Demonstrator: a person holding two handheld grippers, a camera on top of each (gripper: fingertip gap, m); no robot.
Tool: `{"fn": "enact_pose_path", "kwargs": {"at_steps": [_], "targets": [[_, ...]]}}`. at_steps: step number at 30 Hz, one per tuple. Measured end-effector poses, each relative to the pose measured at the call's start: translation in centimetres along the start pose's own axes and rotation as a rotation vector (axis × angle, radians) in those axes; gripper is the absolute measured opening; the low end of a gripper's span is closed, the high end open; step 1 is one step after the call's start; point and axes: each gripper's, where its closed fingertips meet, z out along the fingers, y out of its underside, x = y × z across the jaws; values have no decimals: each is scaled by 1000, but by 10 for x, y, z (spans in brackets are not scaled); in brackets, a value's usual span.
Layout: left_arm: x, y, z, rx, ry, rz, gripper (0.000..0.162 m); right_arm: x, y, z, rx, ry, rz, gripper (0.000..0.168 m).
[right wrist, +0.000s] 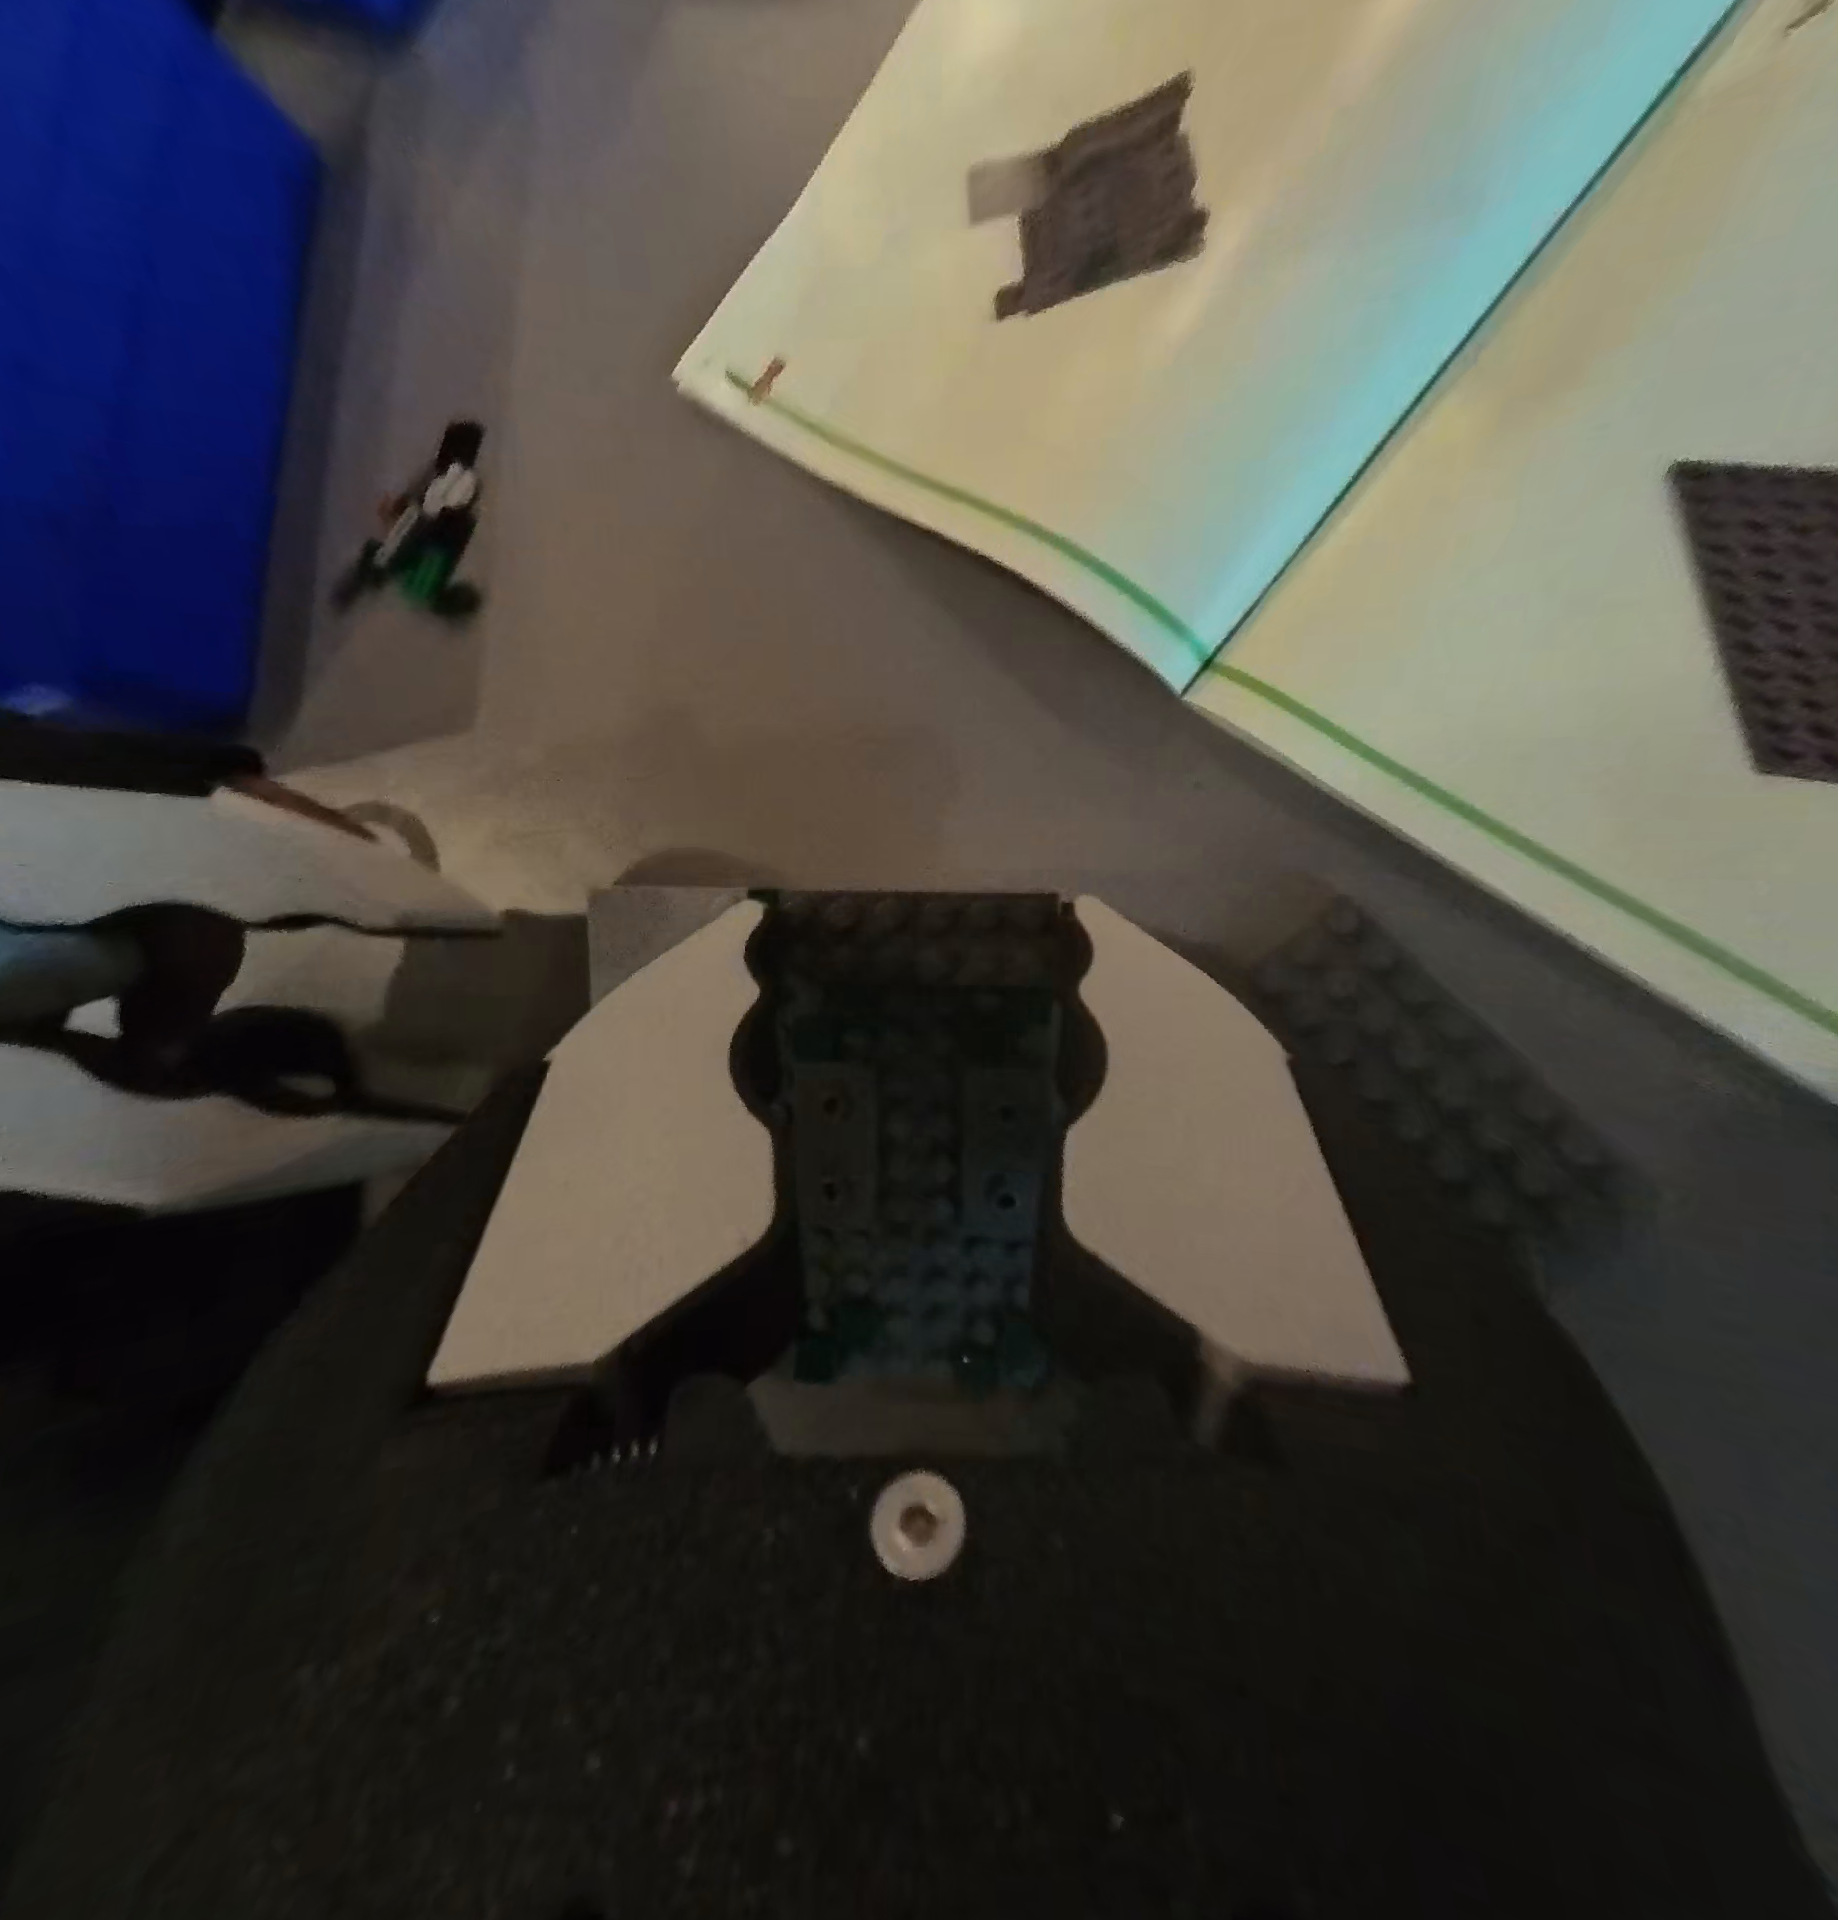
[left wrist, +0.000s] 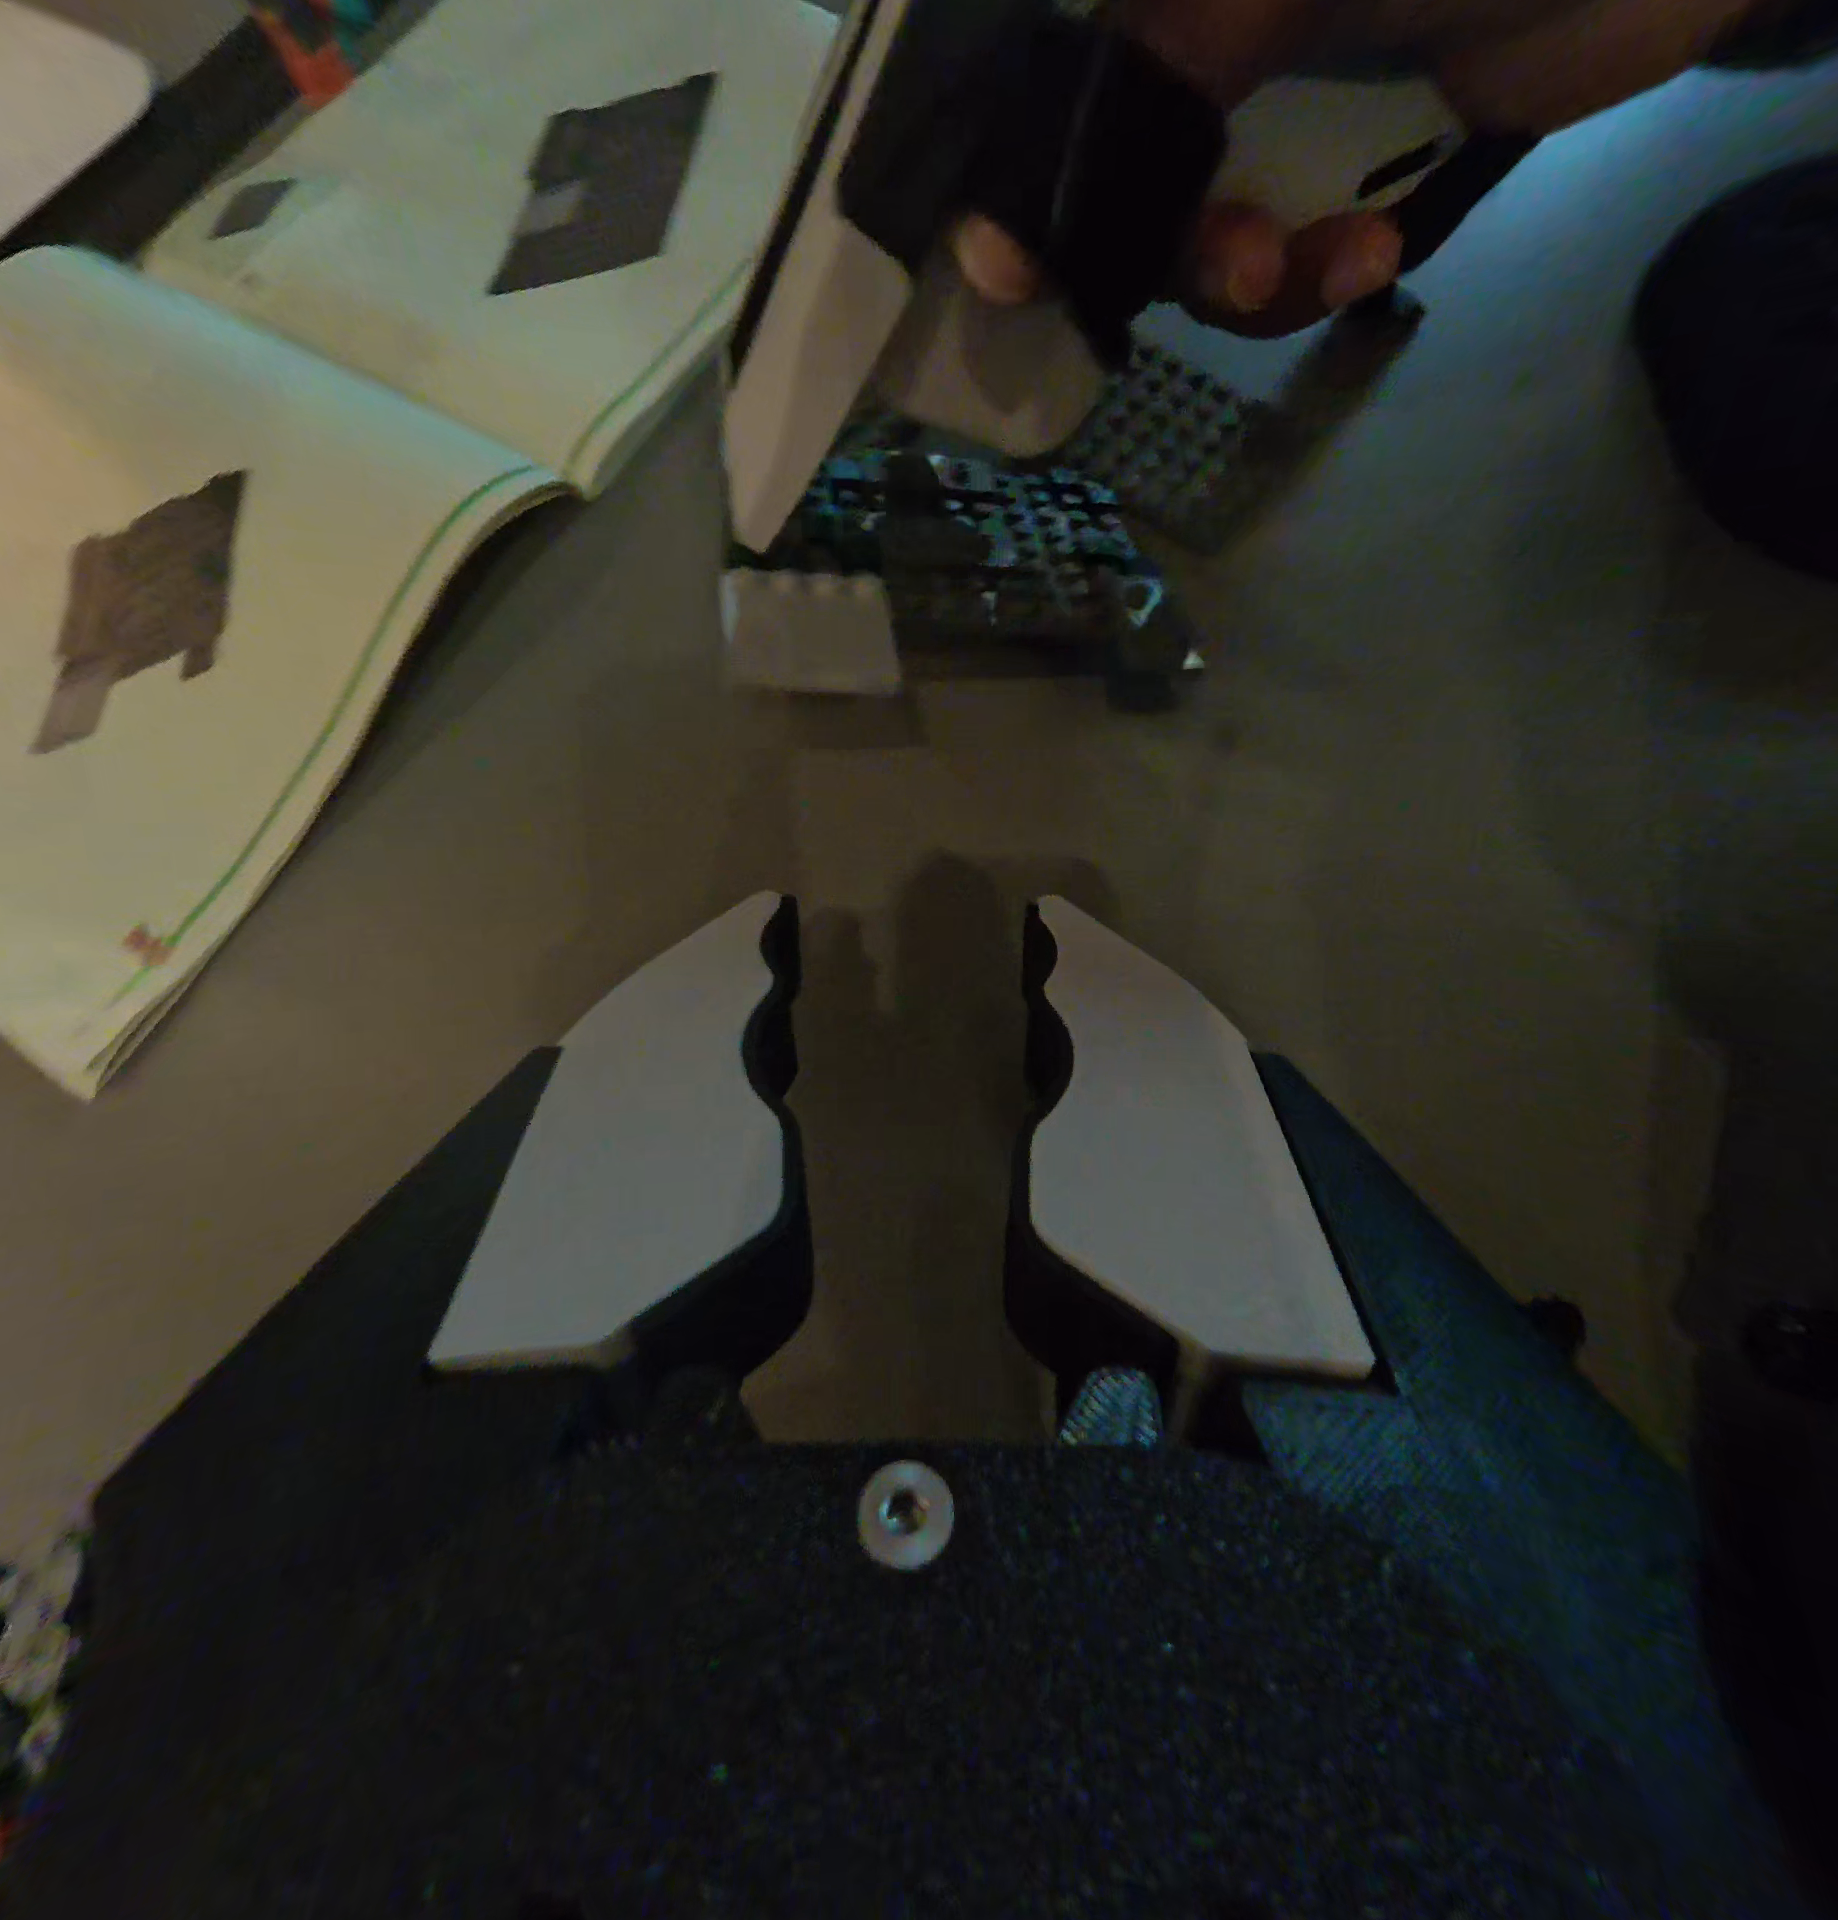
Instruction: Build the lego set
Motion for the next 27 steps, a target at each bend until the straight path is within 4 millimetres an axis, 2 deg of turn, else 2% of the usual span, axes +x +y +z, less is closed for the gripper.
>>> {"fn": "enact_pose_path", "kwargs": {"at_steps": [4,8,9,11,13,14,19,23,27], "targets": [[6,3,6,-13,25,14,40,2,-3,4,39,40,-91,51],[5,5,4,-13,10,15,40,-1,-5,4,0,-10,-207,63],[4,5,3,-13,5,9,39,-4,-9,0,-10,-46,-282,63],[1,5,2,-3,-8,-2,39,-6,-18,-9,-47,-98,-538,51],[-3,3,2,17,-19,-11,37,-1,-20,-14,-143,-137,-831,43],[-4,2,2,26,-24,-15,36,2,-18,-12,-203,-162,-941,44],[-15,-5,0,62,-84,-50,29,4,5,5,-449,-318,-1214,46],[-23,-5,-2,83,-121,-99,23,13,15,20,-545,-369,-1299,37],[-26,-4,0,88,-129,-119,23,11,17,22,-543,-423,-1250,17]]}}
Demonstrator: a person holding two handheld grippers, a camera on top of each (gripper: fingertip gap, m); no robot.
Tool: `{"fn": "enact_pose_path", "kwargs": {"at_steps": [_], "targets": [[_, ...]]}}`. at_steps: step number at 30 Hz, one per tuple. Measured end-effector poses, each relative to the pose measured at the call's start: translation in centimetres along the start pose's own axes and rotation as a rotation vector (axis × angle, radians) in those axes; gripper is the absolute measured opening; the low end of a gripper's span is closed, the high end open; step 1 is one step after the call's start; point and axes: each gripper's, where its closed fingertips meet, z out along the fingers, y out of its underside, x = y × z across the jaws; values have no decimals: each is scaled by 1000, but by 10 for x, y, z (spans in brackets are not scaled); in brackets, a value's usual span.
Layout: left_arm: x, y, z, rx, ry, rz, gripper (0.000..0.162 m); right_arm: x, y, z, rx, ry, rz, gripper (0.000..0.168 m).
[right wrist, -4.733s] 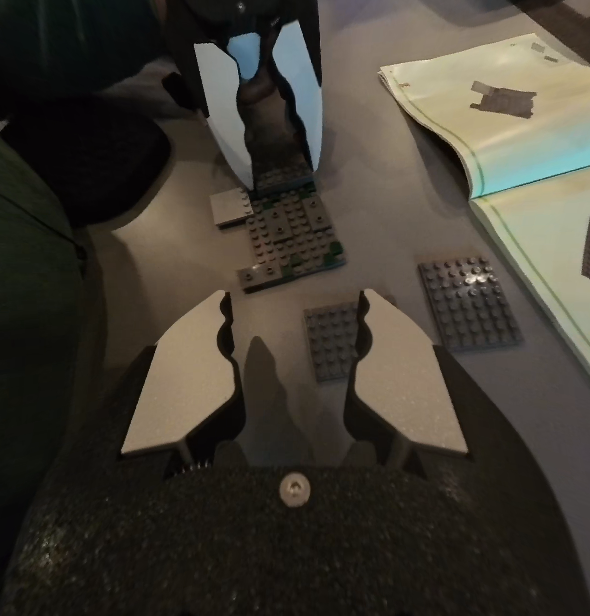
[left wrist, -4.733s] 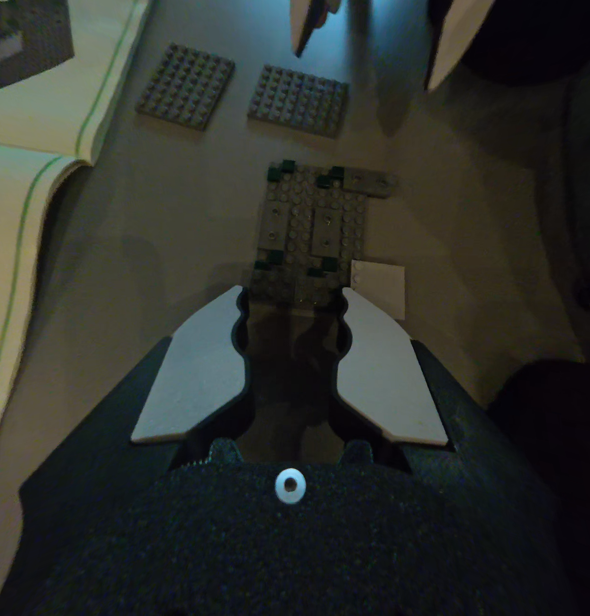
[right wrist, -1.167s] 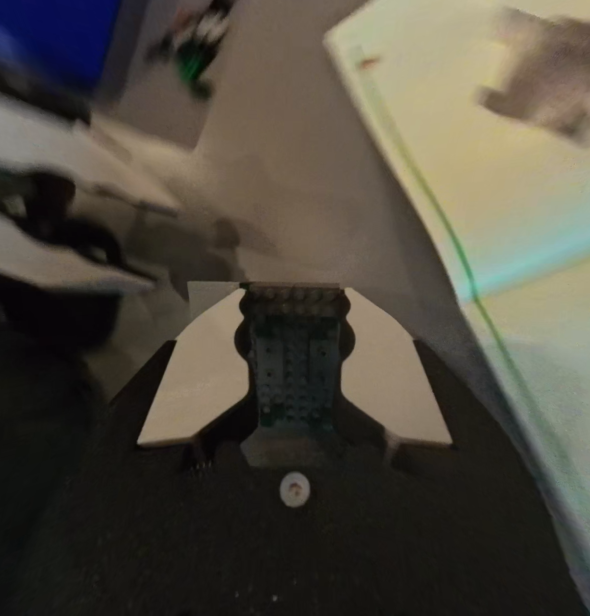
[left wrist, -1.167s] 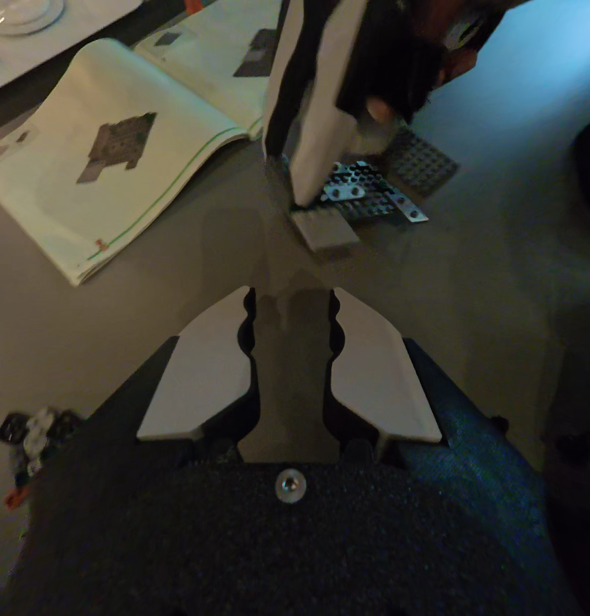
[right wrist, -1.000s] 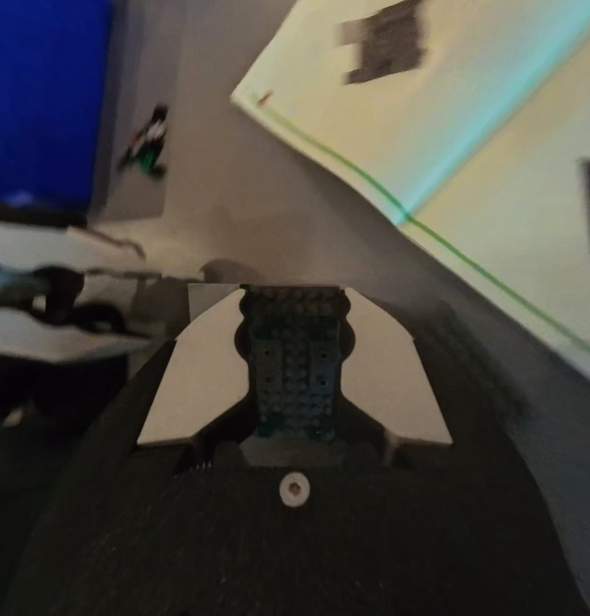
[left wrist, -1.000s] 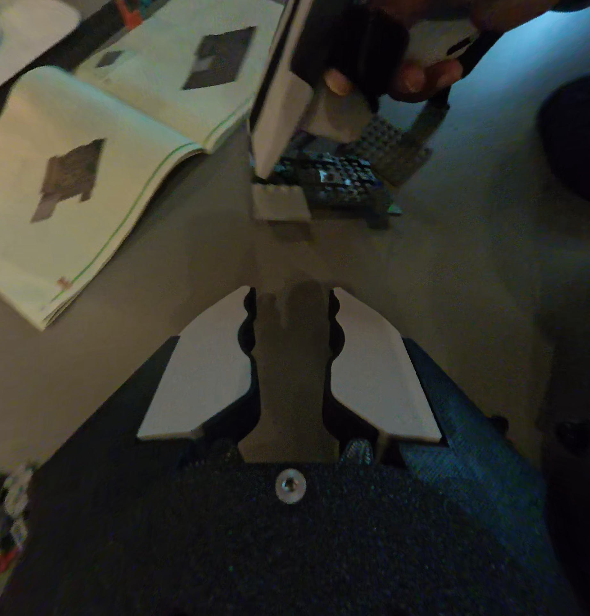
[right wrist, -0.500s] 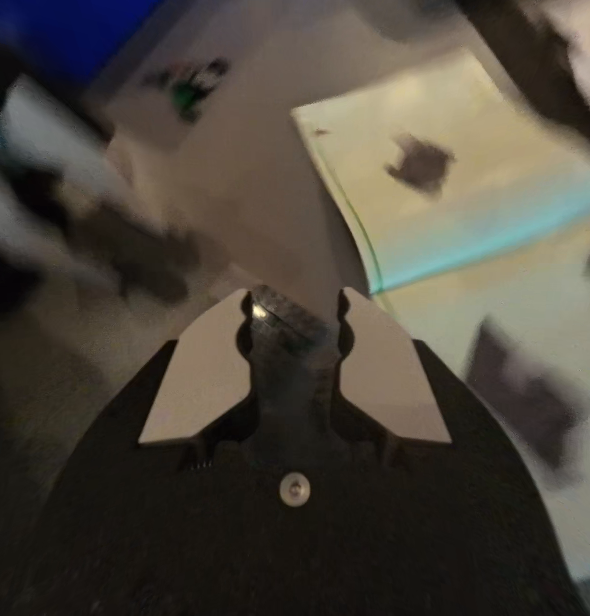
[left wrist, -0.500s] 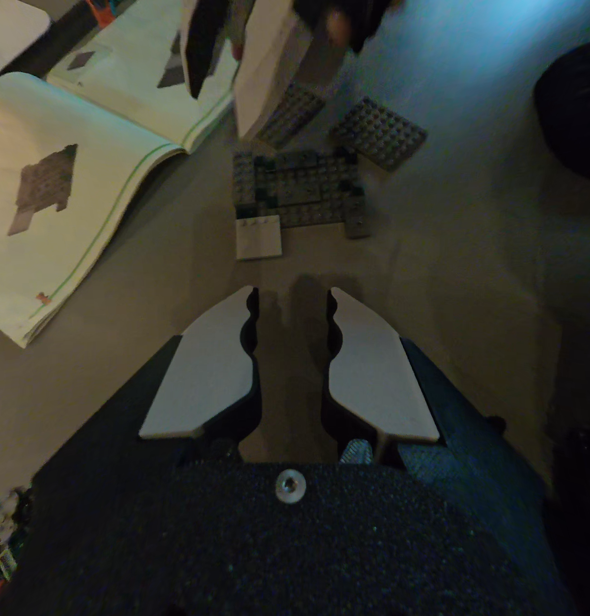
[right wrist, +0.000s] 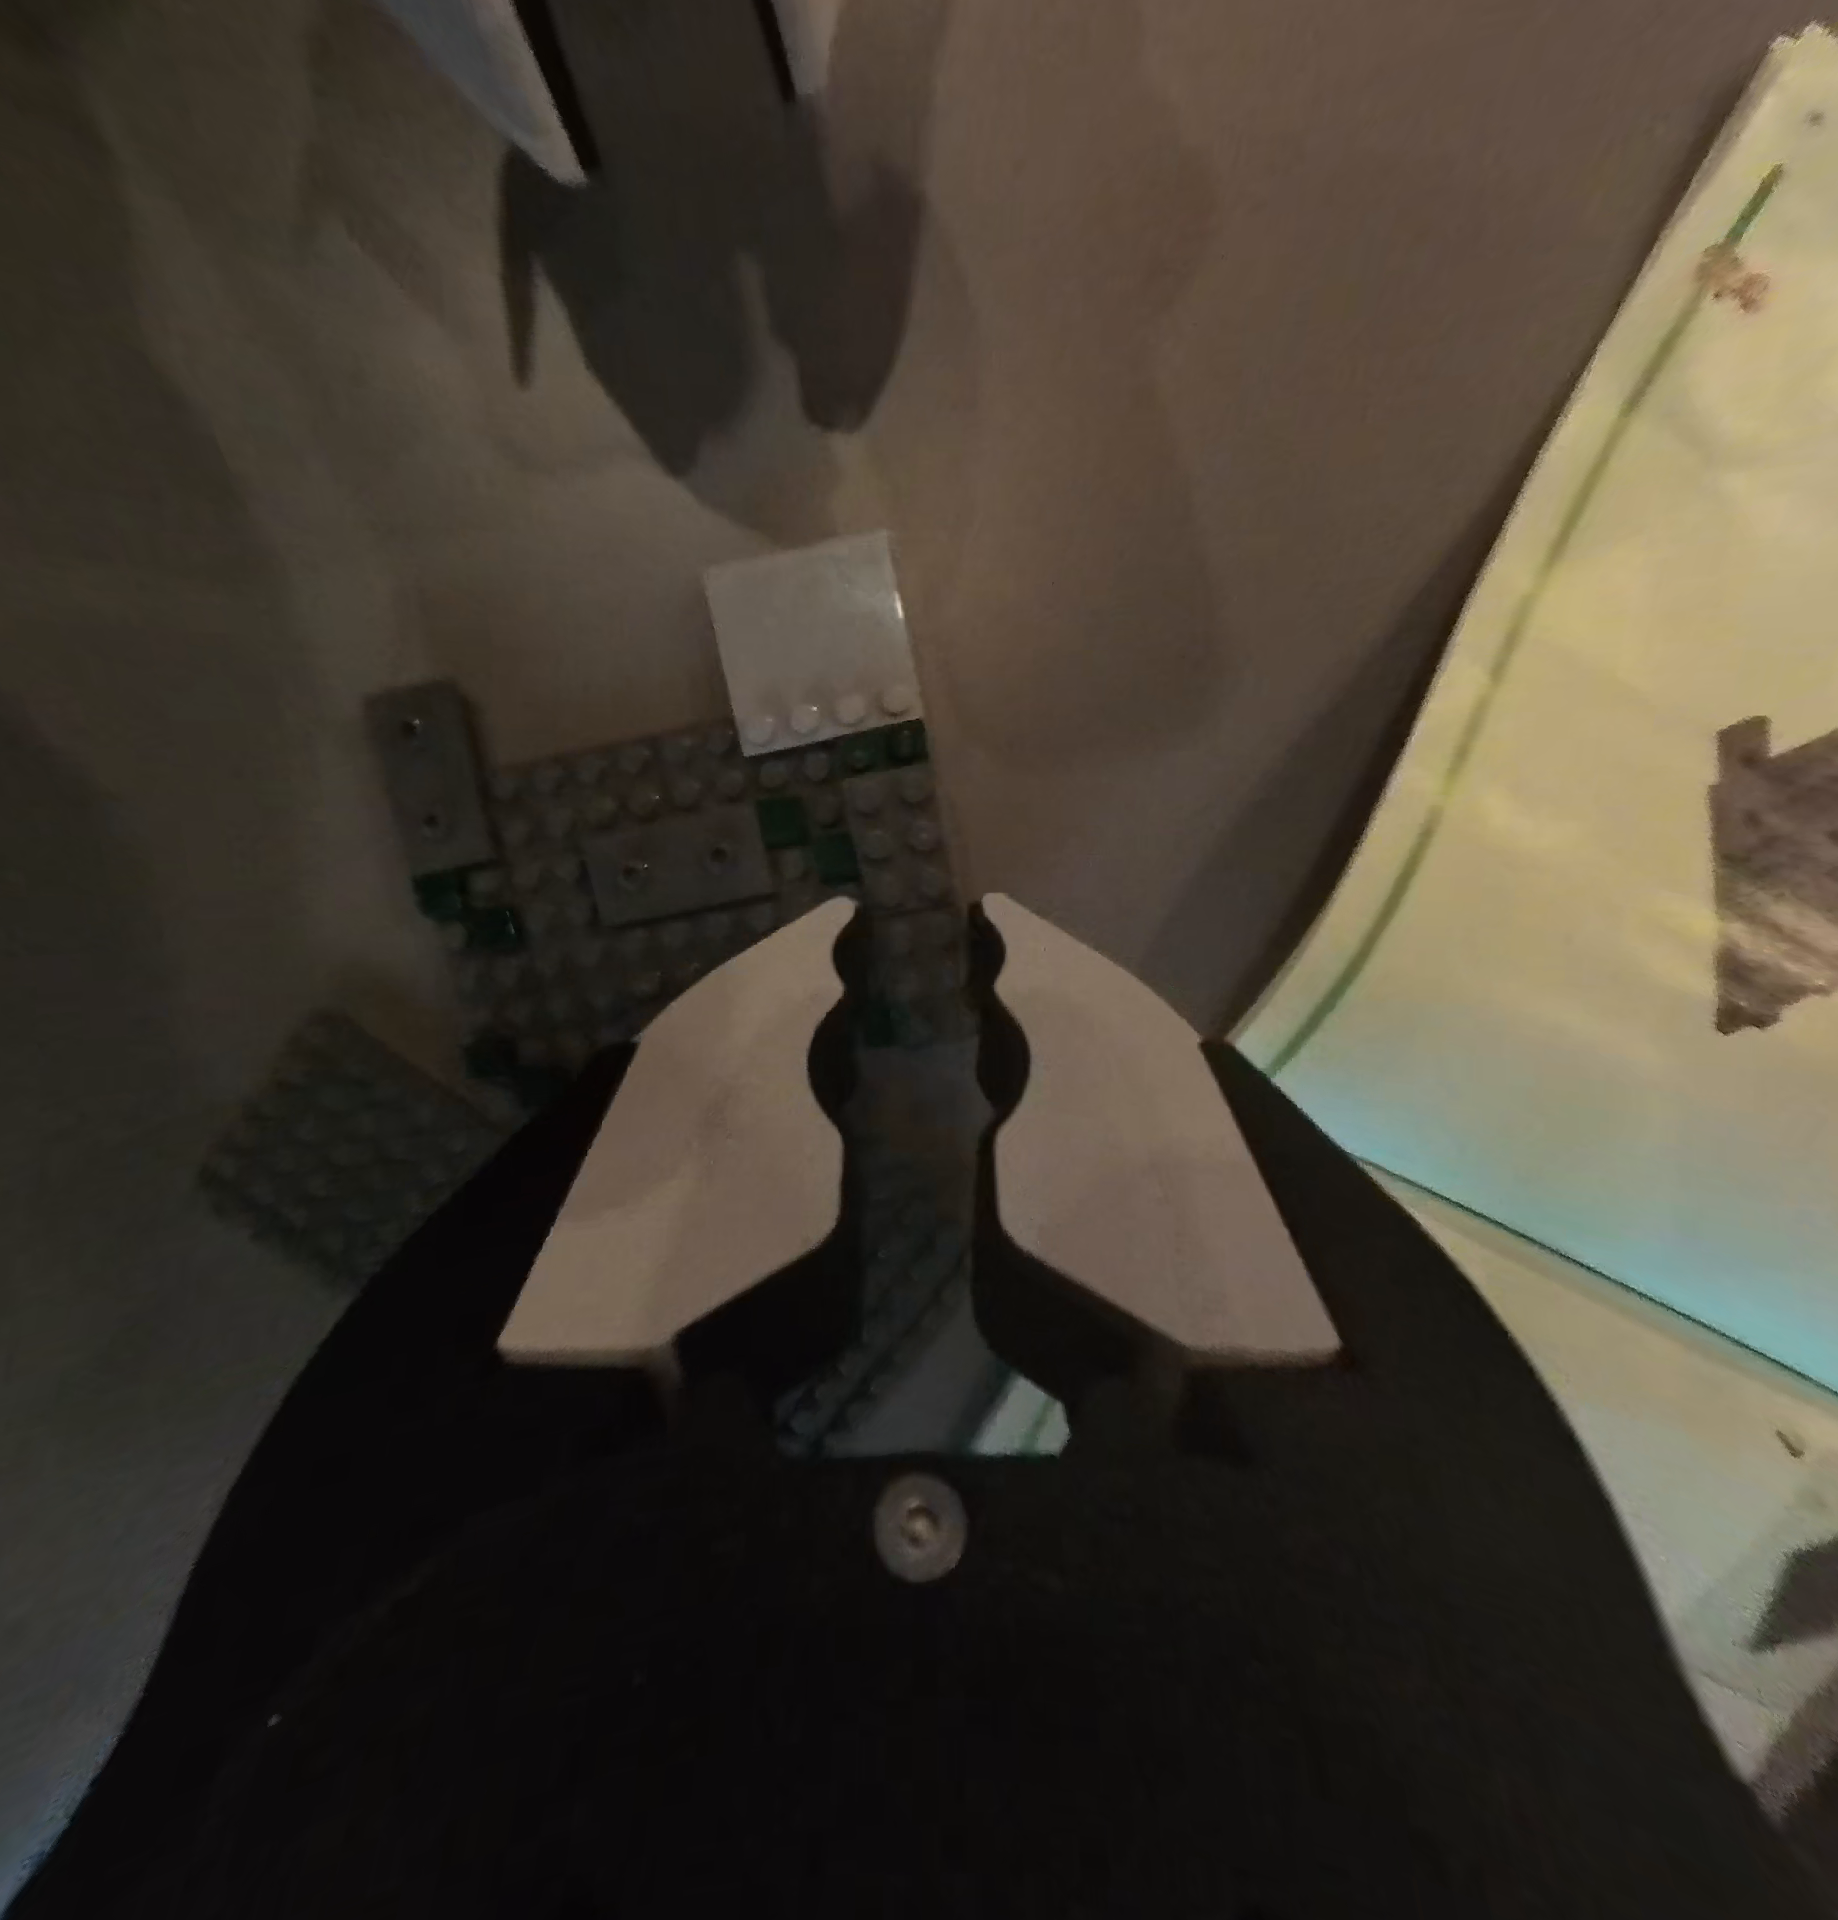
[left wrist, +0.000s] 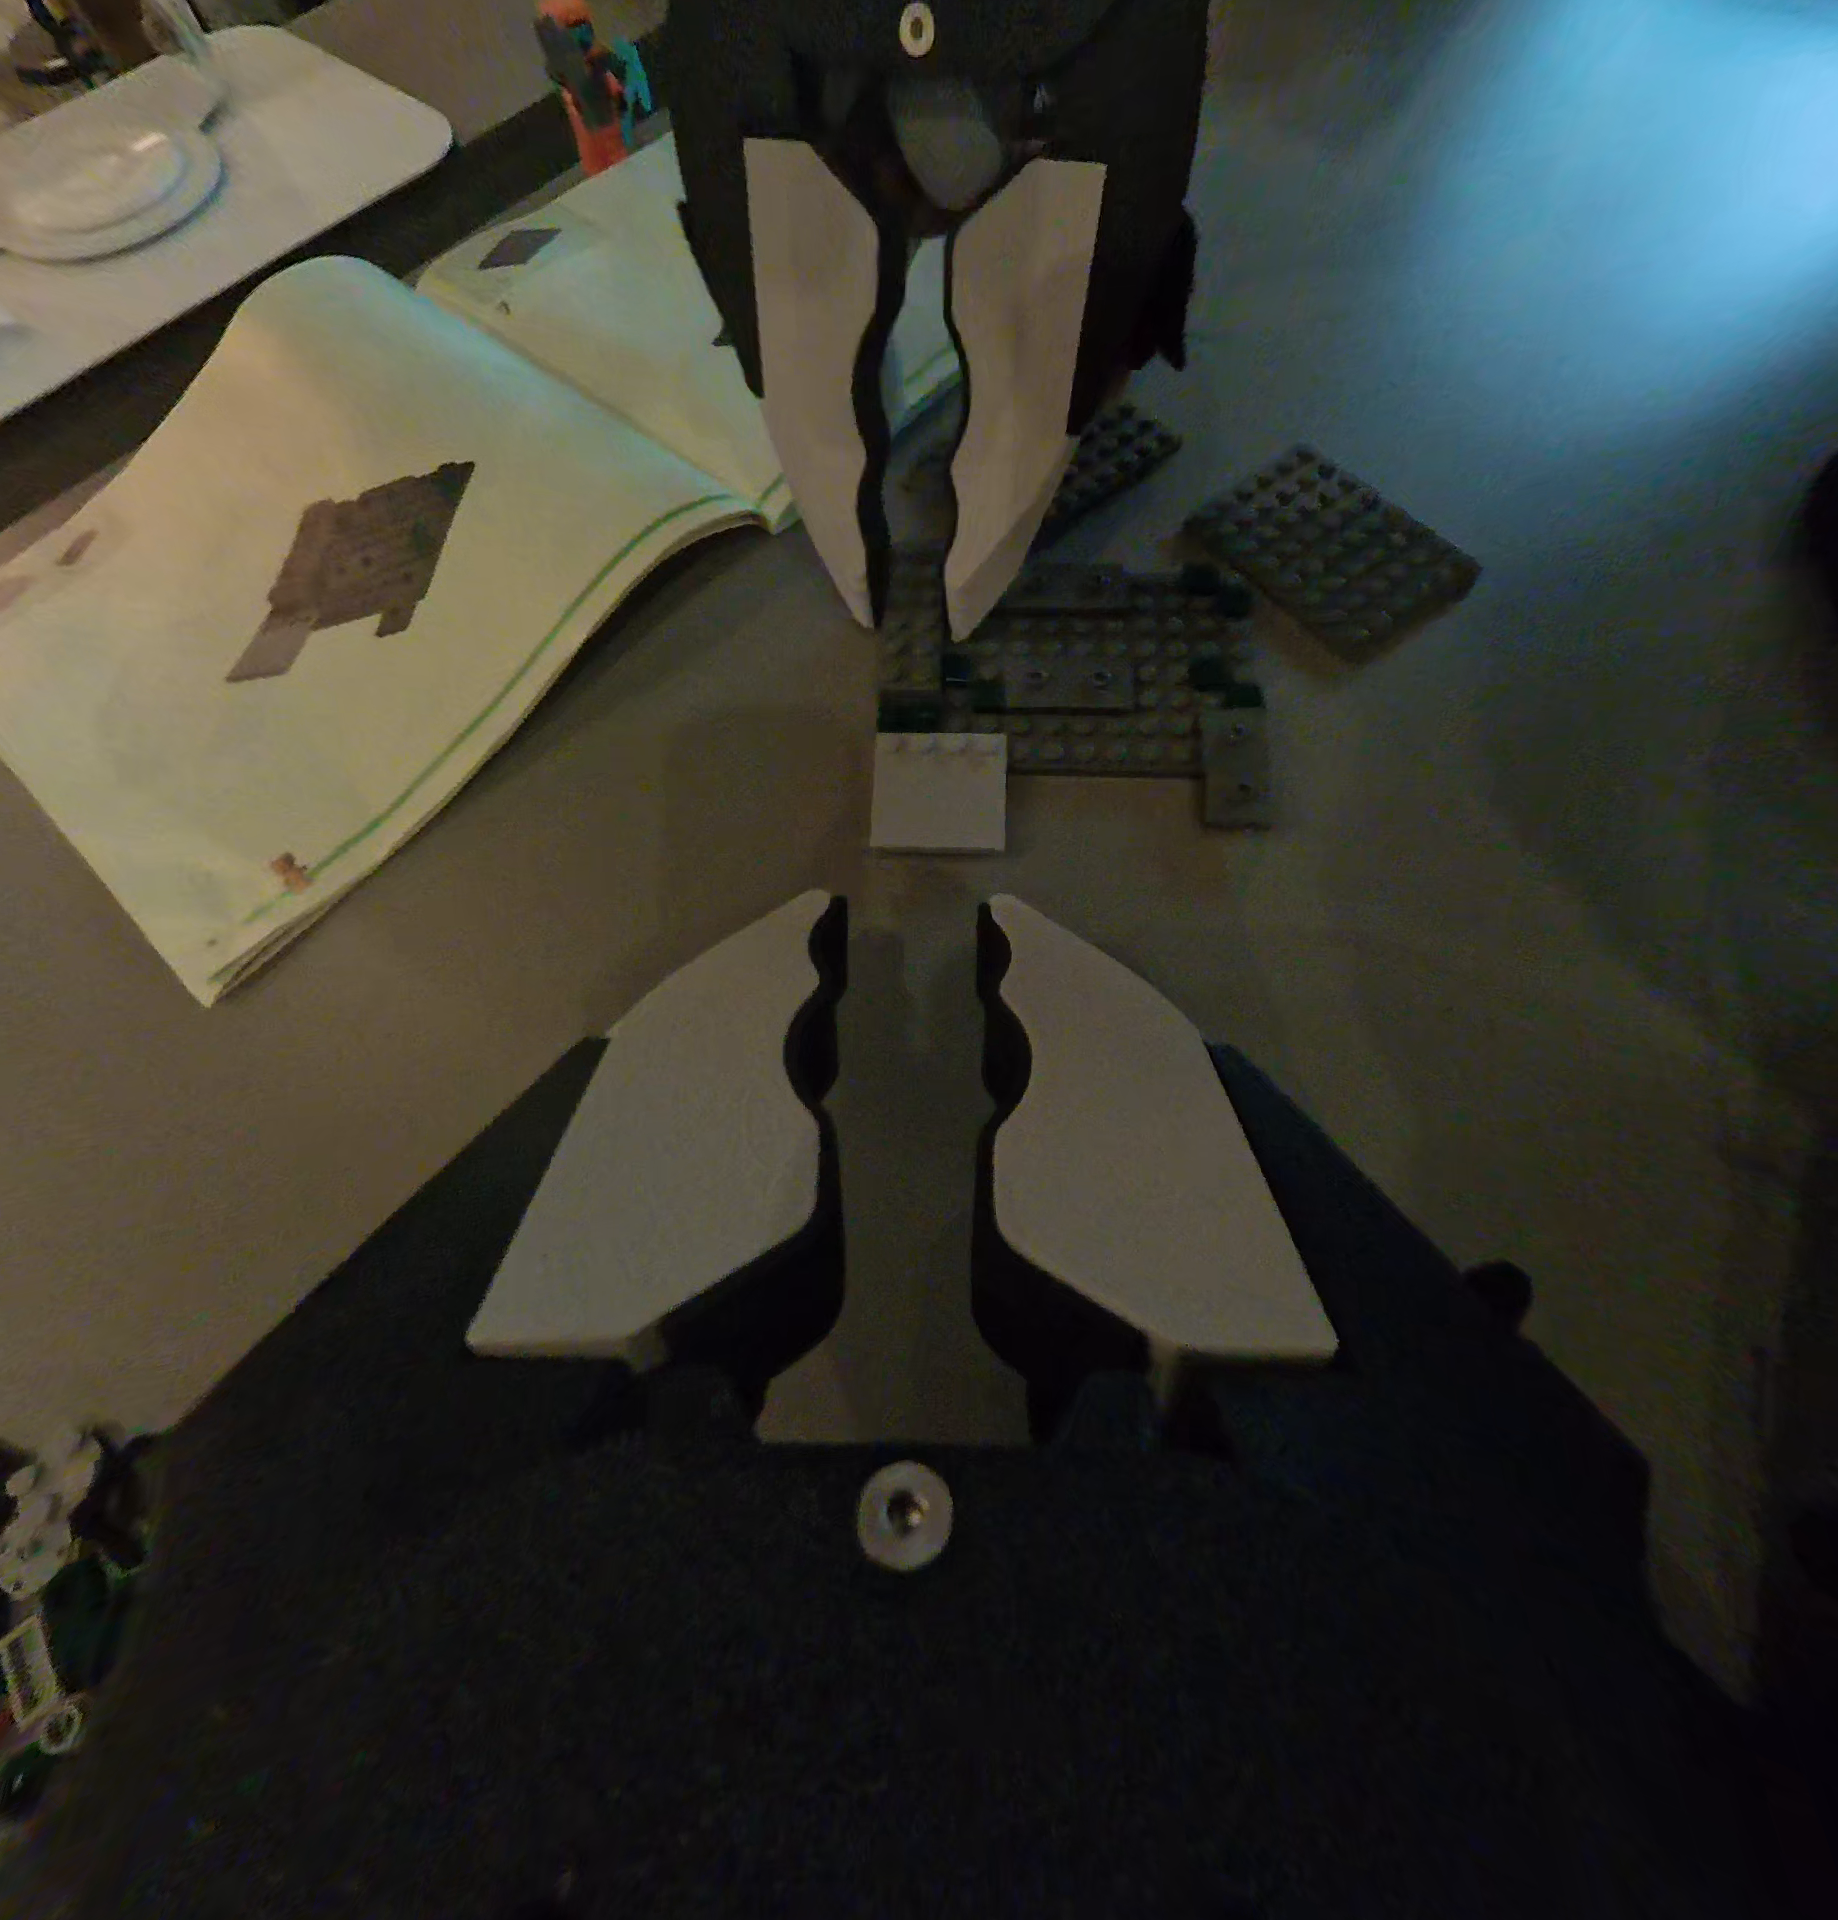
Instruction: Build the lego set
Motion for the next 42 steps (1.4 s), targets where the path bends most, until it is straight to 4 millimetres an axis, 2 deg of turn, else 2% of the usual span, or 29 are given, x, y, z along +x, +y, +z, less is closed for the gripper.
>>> {"fn": "enact_pose_path", "kwargs": {"at_steps": [4,8,13,16,17,21,24,27,30,32,36,42], "targets": [[-2,1,3,-8,8,0,24,-5,2,-3,10,35,158,17],[1,0,3,5,29,-2,24,-28,-5,-14,84,45,315,16],[12,-2,9,4,63,19,24,-35,8,-9,72,138,336,17],[18,-3,9,-2,66,47,25,-34,7,-5,97,172,331,18],[19,-3,8,-4,64,53,25,-34,6,-7,110,184,334,23],[19,-4,3,-2,47,54,25,-37,12,-41,173,249,376,32],[18,-5,0,15,40,41,25,-63,37,-55,113,253,455,47],[16,-7,0,26,40,34,25,-92,56,-45,78,293,540,67],[17,-8,2,27,50,37,25,-110,59,-25,66,317,582,77],[19,-8,4,13,58,50,24,-108,60,-18,69,354,583,80],[32,-4,7,-28,94,98,24,-104,57,-18,121,323,546,65],[52,2,20,-97,138,167,25,-104,75,-30,81,311,495,64]]}}
